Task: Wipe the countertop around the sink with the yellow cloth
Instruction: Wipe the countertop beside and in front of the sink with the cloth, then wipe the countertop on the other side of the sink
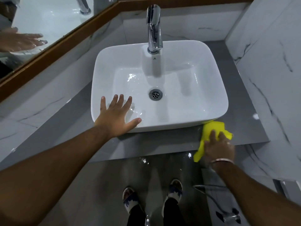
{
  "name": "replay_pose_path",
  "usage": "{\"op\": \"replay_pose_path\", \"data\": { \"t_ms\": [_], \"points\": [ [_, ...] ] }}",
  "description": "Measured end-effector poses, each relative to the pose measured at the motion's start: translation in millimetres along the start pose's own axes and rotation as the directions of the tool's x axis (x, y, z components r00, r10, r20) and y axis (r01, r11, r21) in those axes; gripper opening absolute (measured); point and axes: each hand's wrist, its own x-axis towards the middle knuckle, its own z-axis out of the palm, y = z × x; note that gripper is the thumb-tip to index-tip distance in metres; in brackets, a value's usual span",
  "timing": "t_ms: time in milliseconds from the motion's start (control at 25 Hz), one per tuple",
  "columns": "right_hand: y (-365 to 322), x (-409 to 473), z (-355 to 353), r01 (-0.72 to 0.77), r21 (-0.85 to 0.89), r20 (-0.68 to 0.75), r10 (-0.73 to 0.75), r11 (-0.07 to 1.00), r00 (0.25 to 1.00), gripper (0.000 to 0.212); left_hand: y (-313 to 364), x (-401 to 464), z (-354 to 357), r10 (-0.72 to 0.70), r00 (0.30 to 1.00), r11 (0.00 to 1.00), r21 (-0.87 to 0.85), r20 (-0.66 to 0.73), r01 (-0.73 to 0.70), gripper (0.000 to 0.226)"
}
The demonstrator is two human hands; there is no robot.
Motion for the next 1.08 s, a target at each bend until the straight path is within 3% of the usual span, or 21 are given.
{"op": "replay_pose_path", "data": {
  "t_ms": [120,200,240,280,360,440,520,600,680,760,840,920,1000,1040,1080],
  "points": [
    [-86,-27,-9,0.282,0.118,-0.071,-0.275,0.952,0.959,0.041,3,-3,-2,-0.025,1.0,1.0,0.006,-0.011,0.025,0.095],
    [-144,-46,-28,0.369,0.185,0.032,-0.38,0.911,0.924,0.05,0,-2,-1,-0.023,1.0,1.0,-0.008,0.01,0.023,0.094],
    [-154,-48,-29,0.363,0.2,0.148,-0.394,0.91,0.907,0.054,-1,-1,0,-0.023,1.0,1.0,-0.012,0.02,0.023,0.094],
    [-150,-49,-25,0.368,0.187,0.177,-0.4,0.911,0.899,0.056,-1,-1,1,-0.019,0.999,1.0,-0.015,0.025,0.02,0.093],
    [-117,-57,-38,0.465,0.219,0.02,-0.48,0.858,0.877,0.052,0,-1,2,-0.014,1.0,1.0,-0.017,0.021,0.014,0.093],
    [-76,-60,-70,0.621,0.21,-0.238,-0.576,0.755,0.782,0.035,-1,-1,2,-0.015,1.0,1.0,-0.019,-0.002,0.015,0.093],
    [-51,-36,-104,0.659,0.129,-0.428,-0.558,0.74,0.711,0.028,-1,-1,2,-0.011,1.0,1.0,-0.023,-0.015,0.011,0.093],
    [-46,5,-132,0.583,0.12,-0.422,-0.49,0.803,0.763,0.05,-1,-2,2,0.0,1.0,1.0,-0.025,-0.029,0.0,0.092],
    [-51,33,-139,0.524,0.039,-0.254,-0.499,0.851,0.829,0.078,-1,-2,4,0.002,1.0,1.0,-0.009,-0.016,-0.002,0.09],
    [-53,47,-127,0.506,-0.006,-0.145,-0.501,0.863,0.853,0.088,0,-1,5,-0.001,1.0,1.0,0.007,-0.027,0.001,0.089],
    [-51,49,-121,0.504,-0.022,-0.132,-0.502,0.863,0.855,0.09,1,-5,-2,-0.003,0.997,1.0,0.003,-0.081,0.003,0.09],
    [-50,48,-122,0.502,-0.015,-0.155,-0.498,0.865,0.853,0.089,17,-17,-7,0.089,0.97,0.994,-0.035,-0.227,-0.099,0.088],
    [-51,51,-121,0.51,-0.011,-0.16,-0.505,0.86,0.848,0.086,56,-38,12,0.36,0.842,0.91,-0.05,-0.402,-0.412,0.059],
    [-52,52,-120,0.512,-0.015,-0.154,-0.507,0.859,0.848,0.083,80,-49,30,0.484,0.774,0.833,-0.057,-0.408,-0.551,0.04],
    [-54,52,-119,0.512,-0.021,-0.147,-0.509,0.859,0.848,0.081,101,-54,48,0.54,0.767,0.802,-0.064,-0.345,-0.594,0.027]
  ]
}}
